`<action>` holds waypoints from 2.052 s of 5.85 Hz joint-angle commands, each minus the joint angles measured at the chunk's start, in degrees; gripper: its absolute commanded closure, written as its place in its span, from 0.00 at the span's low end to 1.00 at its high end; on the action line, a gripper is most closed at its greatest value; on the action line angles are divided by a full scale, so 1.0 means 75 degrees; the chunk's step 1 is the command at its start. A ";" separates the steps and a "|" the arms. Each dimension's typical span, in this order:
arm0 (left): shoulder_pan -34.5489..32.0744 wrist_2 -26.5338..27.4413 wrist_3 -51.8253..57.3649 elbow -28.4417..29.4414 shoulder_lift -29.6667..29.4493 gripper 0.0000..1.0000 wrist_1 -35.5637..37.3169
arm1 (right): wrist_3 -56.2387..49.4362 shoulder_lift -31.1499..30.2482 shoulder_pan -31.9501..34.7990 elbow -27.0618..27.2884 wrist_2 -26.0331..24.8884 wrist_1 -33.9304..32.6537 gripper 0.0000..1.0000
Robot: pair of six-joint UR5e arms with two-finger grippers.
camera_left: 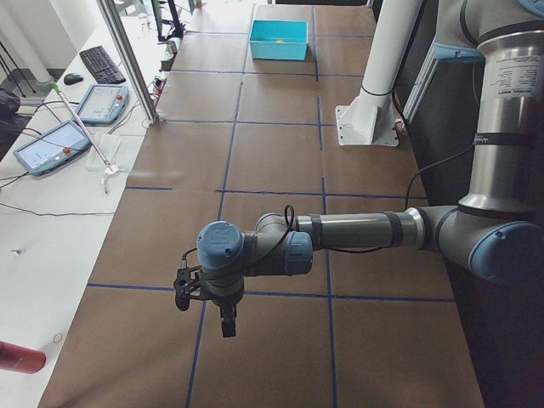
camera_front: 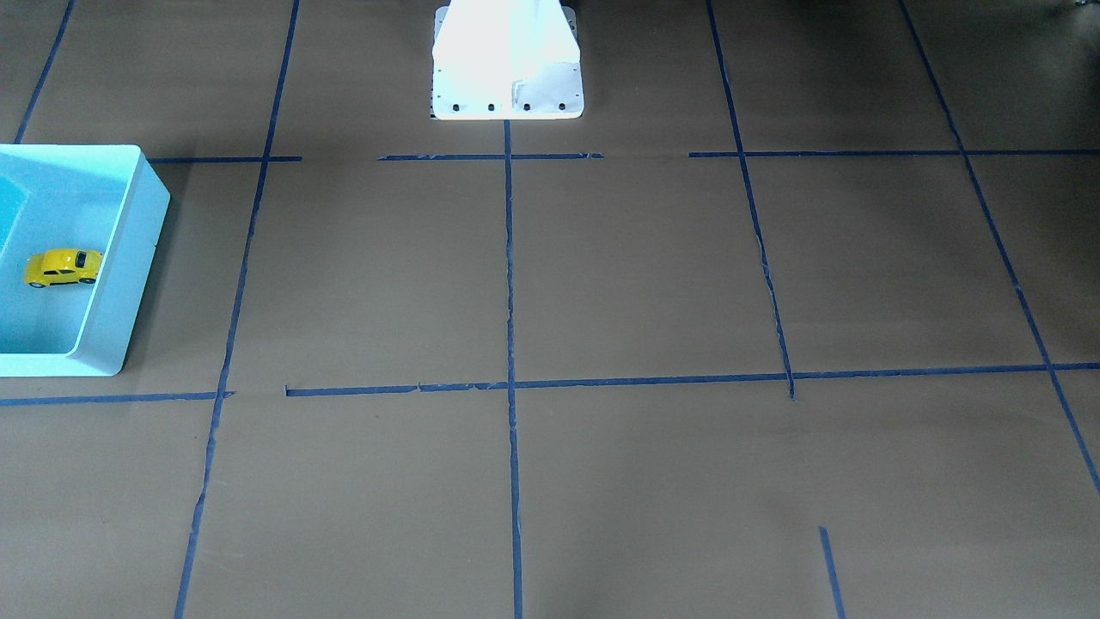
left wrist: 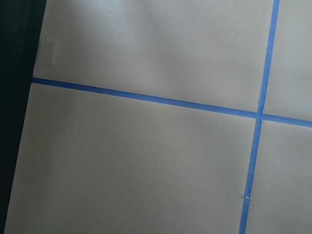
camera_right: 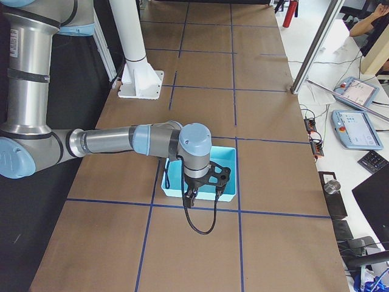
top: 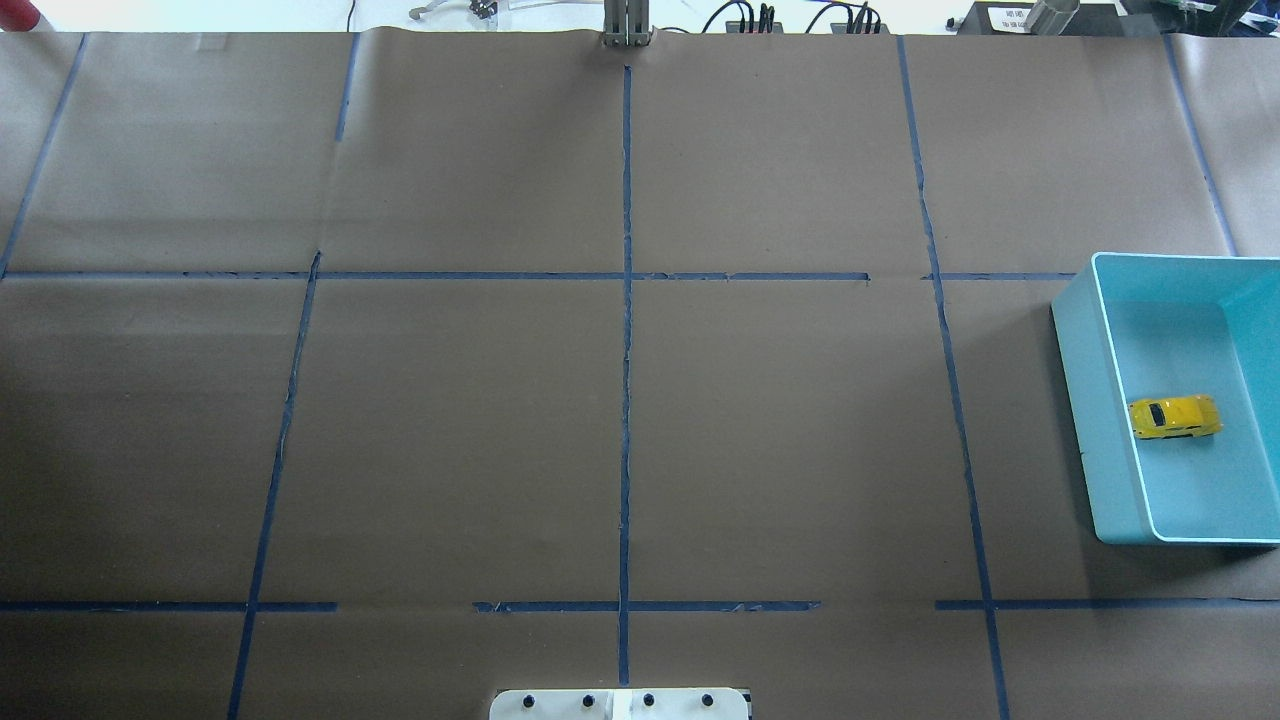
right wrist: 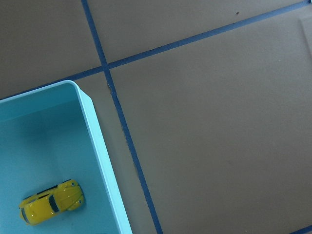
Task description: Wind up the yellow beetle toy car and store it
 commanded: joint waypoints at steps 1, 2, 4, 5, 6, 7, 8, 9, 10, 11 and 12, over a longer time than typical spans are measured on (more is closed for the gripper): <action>0.0001 0.0000 0.0003 0.0000 0.0003 0.00 0.0000 | 0.0016 0.0020 -0.0015 -0.0070 -0.0063 0.0010 0.00; -0.0011 0.0000 0.0003 0.0000 0.0003 0.00 0.0000 | 0.0016 -0.0038 -0.0015 -0.0325 -0.0063 0.0346 0.00; 0.0001 -0.0012 -0.0009 0.0000 0.0003 0.00 0.0000 | -0.0113 -0.0062 -0.0015 -0.0784 0.0018 0.1297 0.00; -0.0011 -0.0012 -0.0009 -0.0012 0.0003 0.00 0.0000 | -0.0136 -0.0062 -0.0004 -0.0773 0.0100 0.1287 0.00; 0.0001 -0.0012 -0.0009 -0.0012 0.0003 0.00 0.0000 | -0.0322 -0.0015 -0.0015 -0.0762 0.0193 0.1276 0.00; 0.0001 -0.0023 -0.0009 -0.0012 0.0003 0.00 0.0000 | -0.0800 -0.0003 -0.0015 -0.0738 0.0218 0.1264 0.00; 0.0001 -0.0023 -0.0009 -0.0012 0.0003 0.00 0.0000 | -0.0816 -0.0026 -0.0015 -0.0726 0.0229 0.1252 0.00; 0.0001 -0.0023 -0.0009 -0.0012 0.0003 0.00 0.0000 | -0.0828 -0.0050 -0.0015 -0.0726 0.0229 0.1252 0.00; 0.0001 -0.0023 -0.0009 -0.0012 0.0003 0.00 0.0000 | -0.0840 -0.0050 -0.0015 -0.0715 0.0229 0.1252 0.00; 0.0001 -0.0023 -0.0009 -0.0012 0.0003 0.00 0.0000 | -0.0840 -0.0062 -0.0015 -0.0715 0.0229 0.1252 0.00; 0.0001 -0.0023 0.0003 -0.0012 0.0003 0.00 0.0000 | -0.0851 -0.0062 -0.0015 -0.0715 0.0195 0.1252 0.00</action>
